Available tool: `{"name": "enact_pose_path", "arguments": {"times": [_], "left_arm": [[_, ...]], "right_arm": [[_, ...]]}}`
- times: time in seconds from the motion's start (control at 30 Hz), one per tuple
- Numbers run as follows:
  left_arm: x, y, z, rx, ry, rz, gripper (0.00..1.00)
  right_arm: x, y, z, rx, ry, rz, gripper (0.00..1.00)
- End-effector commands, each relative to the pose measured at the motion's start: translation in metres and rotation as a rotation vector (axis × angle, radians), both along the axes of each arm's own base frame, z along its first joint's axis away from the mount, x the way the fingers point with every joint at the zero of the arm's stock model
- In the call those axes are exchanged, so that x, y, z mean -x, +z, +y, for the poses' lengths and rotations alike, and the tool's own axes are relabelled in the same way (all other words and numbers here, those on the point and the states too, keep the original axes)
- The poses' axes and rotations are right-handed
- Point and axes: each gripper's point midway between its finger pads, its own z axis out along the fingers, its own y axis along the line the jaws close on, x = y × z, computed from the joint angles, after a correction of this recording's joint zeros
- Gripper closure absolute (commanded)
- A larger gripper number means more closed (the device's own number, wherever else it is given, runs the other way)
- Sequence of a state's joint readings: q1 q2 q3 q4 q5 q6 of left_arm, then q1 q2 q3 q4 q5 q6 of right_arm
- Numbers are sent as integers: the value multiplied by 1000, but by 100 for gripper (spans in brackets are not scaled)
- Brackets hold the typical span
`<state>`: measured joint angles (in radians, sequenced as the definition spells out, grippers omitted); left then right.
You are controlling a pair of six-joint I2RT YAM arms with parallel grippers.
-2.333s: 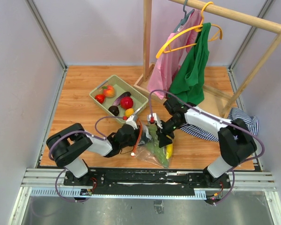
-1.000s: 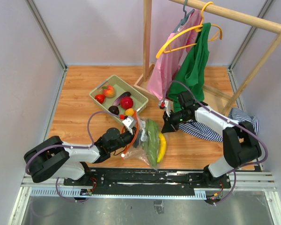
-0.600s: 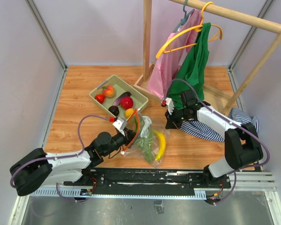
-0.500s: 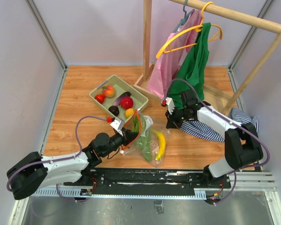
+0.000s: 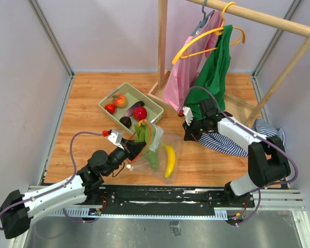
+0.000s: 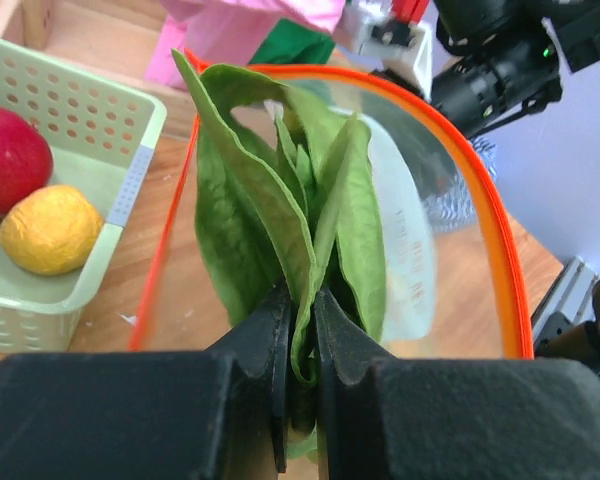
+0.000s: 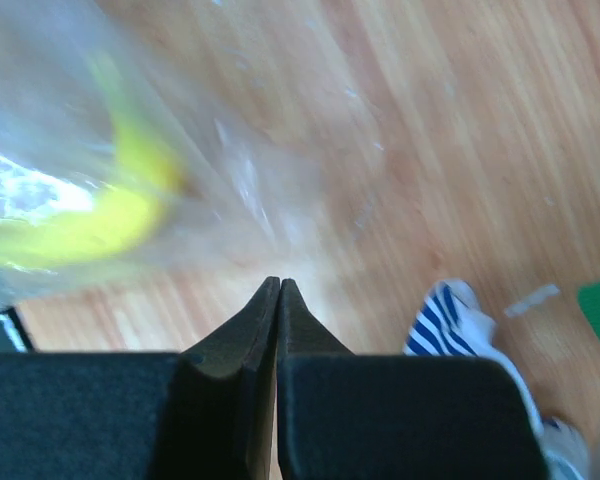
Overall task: Open the zip-top bag and remove the fake food
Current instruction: Pick up the fake vegetable from the zipper food storage bag.
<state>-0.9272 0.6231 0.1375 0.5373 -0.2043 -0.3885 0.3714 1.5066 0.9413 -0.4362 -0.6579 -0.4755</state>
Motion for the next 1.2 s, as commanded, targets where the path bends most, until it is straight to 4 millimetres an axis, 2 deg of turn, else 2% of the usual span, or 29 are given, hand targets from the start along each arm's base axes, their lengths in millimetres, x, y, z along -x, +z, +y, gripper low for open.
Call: {"name": "enact_pose_path", "arguments": {"times": [0.0, 0.23, 0.33, 0.37, 0.43, 0.53, 0.57, 0.63, 0.77, 0.87, 0.97, 1.1, 1.13, 1.17], "left_arm": [[-2, 39, 14, 99, 64, -61, 100], [-1, 64, 29, 191, 109, -93, 100], [1, 62, 22, 172, 77, -93, 100], [2, 59, 18, 158, 58, -94, 100], [7, 56, 9, 137, 6, -110, 100], [17, 57, -6, 92, -98, -167, 100], [19, 57, -9, 70, -122, -187, 100], [21, 57, -15, 23, -153, -220, 100], [24, 64, -25, -41, -207, -285, 100], [26, 72, -33, -65, -248, -318, 100], [29, 76, -40, -73, -288, -336, 100], [35, 76, -49, -80, -348, -349, 100], [36, 76, -50, -81, -356, -353, 100], [37, 76, -52, -84, -364, -355, 100]], "right_arm": [[-9, -7, -18, 73, -55, -36, 99], [-11, -5, -18, 70, -55, -48, 99], [5, 19, 2, -102, 28, -15, 96], [14, 32, 11, -181, 76, -7, 81], [27, 55, 23, -300, 157, -47, 43], [39, 75, 30, -404, 251, -214, 5], [42, 80, 31, -433, 289, -292, 1], [45, 86, 34, -474, 364, -417, 2], [35, 92, 43, -506, 456, -442, 1], [33, 102, 58, -516, 496, -449, 1], [35, 93, 65, -465, 511, -440, 0], [34, 85, 65, -457, 503, -404, 13], [37, 85, 66, -468, 513, -396, 18], [40, 87, 67, -486, 525, -384, 27]]}}
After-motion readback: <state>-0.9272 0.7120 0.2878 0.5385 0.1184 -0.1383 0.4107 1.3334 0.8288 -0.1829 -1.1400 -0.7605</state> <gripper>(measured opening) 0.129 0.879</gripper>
